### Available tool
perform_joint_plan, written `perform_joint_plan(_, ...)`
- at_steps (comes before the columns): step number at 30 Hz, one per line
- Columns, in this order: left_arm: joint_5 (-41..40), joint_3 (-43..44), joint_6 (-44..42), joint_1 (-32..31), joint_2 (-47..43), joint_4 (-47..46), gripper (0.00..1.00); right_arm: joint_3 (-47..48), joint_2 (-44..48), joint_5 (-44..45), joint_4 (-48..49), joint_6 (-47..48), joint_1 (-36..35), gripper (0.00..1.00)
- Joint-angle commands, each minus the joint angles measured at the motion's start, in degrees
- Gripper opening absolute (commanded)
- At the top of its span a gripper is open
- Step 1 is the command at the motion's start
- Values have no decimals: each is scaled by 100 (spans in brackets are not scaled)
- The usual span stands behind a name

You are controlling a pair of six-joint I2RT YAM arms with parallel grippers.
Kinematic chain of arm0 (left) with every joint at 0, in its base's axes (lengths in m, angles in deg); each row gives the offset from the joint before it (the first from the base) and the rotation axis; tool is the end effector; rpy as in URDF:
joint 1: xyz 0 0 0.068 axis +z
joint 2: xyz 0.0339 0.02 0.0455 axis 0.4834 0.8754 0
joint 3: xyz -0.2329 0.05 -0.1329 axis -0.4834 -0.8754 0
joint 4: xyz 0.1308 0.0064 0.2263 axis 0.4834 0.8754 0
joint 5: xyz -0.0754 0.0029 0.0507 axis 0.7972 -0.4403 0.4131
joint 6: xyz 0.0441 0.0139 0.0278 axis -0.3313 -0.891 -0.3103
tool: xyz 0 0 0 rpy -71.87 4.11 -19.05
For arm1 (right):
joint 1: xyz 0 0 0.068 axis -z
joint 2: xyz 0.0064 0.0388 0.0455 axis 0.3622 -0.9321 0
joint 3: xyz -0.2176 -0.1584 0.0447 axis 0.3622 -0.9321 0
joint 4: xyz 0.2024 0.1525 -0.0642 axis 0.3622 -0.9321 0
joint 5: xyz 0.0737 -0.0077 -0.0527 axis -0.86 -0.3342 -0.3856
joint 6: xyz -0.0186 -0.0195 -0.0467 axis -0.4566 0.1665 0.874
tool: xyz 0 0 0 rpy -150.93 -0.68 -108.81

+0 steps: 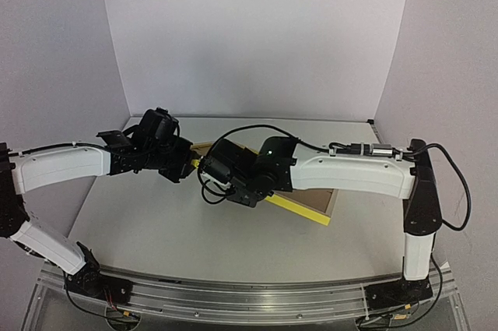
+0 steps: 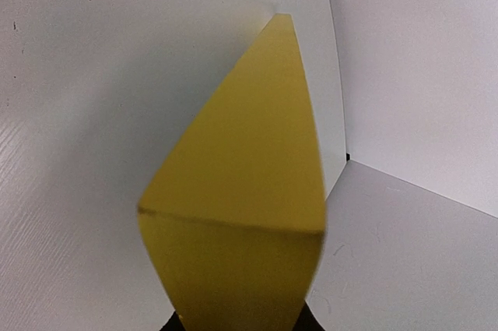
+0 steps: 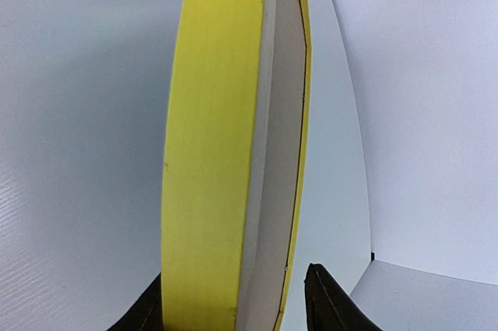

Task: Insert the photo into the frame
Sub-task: Turn over the photo frame at the center of the board.

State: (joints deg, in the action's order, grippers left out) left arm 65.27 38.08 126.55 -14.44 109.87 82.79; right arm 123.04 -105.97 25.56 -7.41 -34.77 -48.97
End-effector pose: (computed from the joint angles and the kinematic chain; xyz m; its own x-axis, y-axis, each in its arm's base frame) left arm 0.2245 -0.2078 0.2673 -0.5804 -0.8137 0.0324 -0.5380 0.3534 -0.7653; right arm 0.1723 0.4054 0.2775 -0.0907 -0.9457 -0.3121 -0.6110 0.3003 -0.7324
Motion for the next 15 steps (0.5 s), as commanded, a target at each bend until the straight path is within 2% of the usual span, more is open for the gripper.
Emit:
perform_joint_plan(1, -347, 200, -489, -14, -43, 707, 0, 94, -103, 770, -356, 244, 17, 46)
perform_joint_plan(3, -329, 198, -548, -15, -82, 674, 0, 112, -145, 923, -382, 215, 20, 34)
perform_joint_plan(5, -275, 185, -702, -15, -150, 536, 7, 171, -141, 1052, -400, 87, 20, 21)
perform_joint_plan(6, -250, 195, -834, -15, -206, 478, 25, 249, -123, 1062, -405, 22, 23, 13)
perform_joint_plan(7, -259, 245, -929, -15, -263, 482, 49, 328, -78, 1060, -406, -45, 24, 8)
perform_joint_plan(8, -298, 295, -1050, -15, -354, 502, 83, 441, -49, 1078, -406, -92, 22, 4)
perform_joint_plan(9, -352, 350, -1186, -15, -463, 514, 96, 555, -11, 1084, -406, -121, 23, 1)
perform_joint_plan(10, -407, 416, -1337, -15, -575, 529, 99, 662, 41, 1088, -406, -114, 24, 0)
perform_joint_plan(15, -790, 681, -2281, -15, -1489, 431, 100, 1600, 222, 932, -390, -88, 156, 0)
